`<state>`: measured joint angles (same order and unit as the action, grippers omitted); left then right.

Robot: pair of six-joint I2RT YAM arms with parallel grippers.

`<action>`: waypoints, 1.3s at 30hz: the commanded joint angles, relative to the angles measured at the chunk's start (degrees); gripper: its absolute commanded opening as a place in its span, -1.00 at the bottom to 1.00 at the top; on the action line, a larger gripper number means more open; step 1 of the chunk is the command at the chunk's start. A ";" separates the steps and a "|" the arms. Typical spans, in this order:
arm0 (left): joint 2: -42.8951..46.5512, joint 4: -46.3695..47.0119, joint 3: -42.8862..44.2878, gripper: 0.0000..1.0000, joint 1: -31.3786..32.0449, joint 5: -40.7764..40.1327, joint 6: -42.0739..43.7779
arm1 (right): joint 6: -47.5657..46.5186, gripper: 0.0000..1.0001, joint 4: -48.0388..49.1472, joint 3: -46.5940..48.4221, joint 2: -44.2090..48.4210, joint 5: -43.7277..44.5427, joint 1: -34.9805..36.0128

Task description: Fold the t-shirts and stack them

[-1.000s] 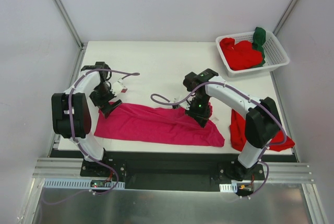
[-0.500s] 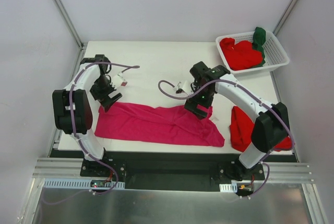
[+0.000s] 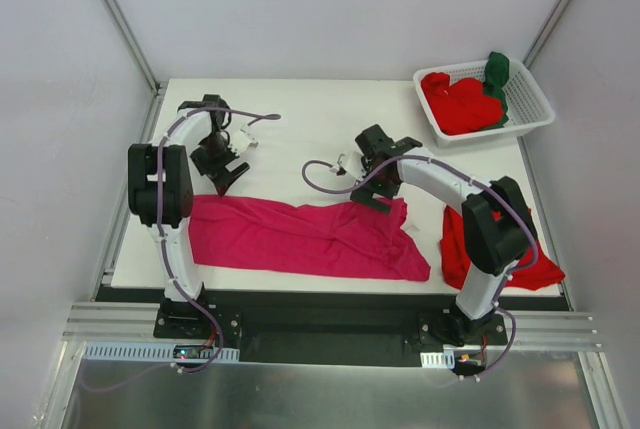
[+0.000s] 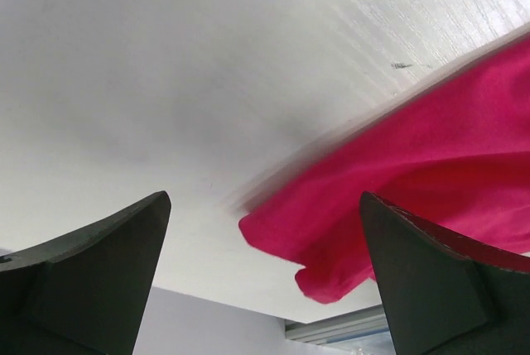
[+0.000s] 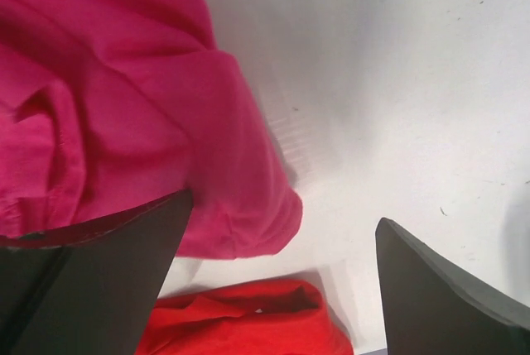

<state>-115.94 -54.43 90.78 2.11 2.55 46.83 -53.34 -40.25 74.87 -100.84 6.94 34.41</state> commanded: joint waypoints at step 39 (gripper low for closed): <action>-0.95 13.12 -5.53 0.99 -0.53 -12.03 1.25 | -5.19 0.93 7.29 6.69 -13.85 9.93 -2.25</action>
<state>-115.55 -46.98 82.35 2.50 -4.73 48.36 -57.71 -36.67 78.70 -112.44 13.85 33.06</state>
